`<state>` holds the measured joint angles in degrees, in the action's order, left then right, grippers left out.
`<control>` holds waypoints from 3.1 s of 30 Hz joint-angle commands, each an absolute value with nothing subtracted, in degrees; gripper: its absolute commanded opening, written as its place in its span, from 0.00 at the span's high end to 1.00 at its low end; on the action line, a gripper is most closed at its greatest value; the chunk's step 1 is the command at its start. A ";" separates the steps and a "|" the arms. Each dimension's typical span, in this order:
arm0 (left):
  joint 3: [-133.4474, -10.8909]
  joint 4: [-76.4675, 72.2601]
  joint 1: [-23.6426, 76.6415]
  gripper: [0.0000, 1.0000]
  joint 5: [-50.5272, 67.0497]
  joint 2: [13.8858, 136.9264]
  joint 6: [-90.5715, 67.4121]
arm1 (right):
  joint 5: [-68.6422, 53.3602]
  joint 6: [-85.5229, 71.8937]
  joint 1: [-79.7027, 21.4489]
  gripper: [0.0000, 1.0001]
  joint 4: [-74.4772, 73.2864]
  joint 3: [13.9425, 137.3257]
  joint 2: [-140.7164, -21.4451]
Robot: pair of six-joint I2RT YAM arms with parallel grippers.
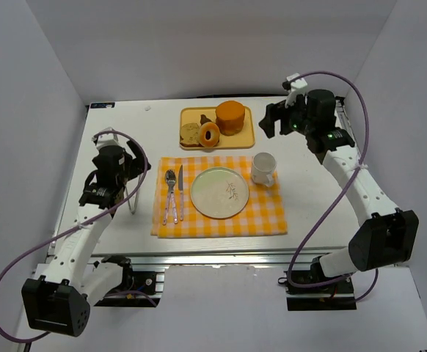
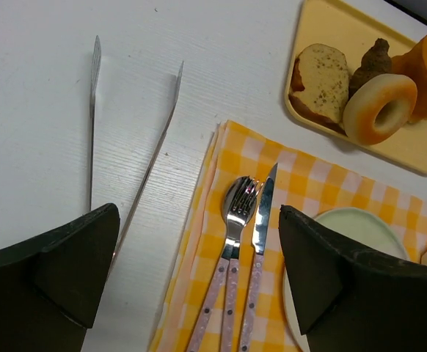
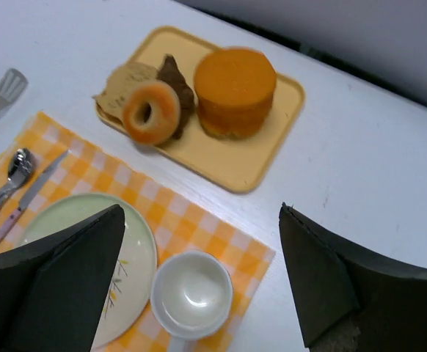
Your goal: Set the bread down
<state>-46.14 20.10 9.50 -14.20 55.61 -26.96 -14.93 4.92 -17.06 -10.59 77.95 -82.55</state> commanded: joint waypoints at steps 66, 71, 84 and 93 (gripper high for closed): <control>-51.13 8.21 -3.95 0.84 14.45 80.14 -17.73 | -56.33 24.70 -5.98 0.11 -7.05 56.61 -70.75; -53.28 4.41 2.31 0.66 17.49 78.22 -25.93 | -56.60 24.70 -5.90 0.11 -7.03 56.35 -70.67; -63.40 4.34 11.11 0.50 18.02 86.28 -27.82 | -57.04 24.19 -5.80 0.11 -7.03 55.93 -69.54; -70.67 8.88 13.74 0.47 17.02 94.66 -23.81 | -56.93 23.76 -5.39 0.11 -6.38 55.20 -69.11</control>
